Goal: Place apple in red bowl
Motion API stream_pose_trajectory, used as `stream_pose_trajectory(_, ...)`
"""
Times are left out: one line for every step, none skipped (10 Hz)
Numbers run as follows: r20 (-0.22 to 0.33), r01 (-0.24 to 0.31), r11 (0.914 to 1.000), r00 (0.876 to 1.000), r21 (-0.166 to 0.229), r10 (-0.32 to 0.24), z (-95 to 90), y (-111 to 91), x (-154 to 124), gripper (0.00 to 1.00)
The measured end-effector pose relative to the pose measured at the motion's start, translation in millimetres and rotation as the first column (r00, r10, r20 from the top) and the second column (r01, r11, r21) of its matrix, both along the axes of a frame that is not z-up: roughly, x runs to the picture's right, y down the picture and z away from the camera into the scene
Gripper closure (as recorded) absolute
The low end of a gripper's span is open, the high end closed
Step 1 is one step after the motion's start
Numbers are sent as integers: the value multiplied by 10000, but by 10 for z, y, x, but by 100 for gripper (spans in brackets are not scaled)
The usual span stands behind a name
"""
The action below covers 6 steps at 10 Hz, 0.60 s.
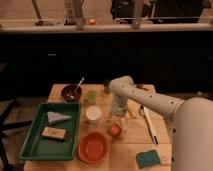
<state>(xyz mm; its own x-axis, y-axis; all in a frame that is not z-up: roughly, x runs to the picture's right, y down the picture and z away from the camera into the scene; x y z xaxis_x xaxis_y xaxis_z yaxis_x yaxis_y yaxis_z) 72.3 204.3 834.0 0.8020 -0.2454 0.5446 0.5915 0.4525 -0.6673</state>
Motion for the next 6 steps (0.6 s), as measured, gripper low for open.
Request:
stream_pose_trajectory(-81,-75,10000,9999,-43,75,11,-12,33,20)
stream_pose_trajectory(-164,-141,9999,9998,-63,140,14,-18,64,20)
stream_pose_trajectory(-245,-208,9998,9995,-80,206,12,-21,89,20)
stream_pose_trajectory(-332,-282,9996,9991,-95,279,3,-20,123,20)
stream_pose_trajectory(-367,-311,9995,9989,-95,308,-8,-18,140,20)
stream_pose_trajectory(-396,-322,9994,9987,-99,318,-20,-8,156,20)
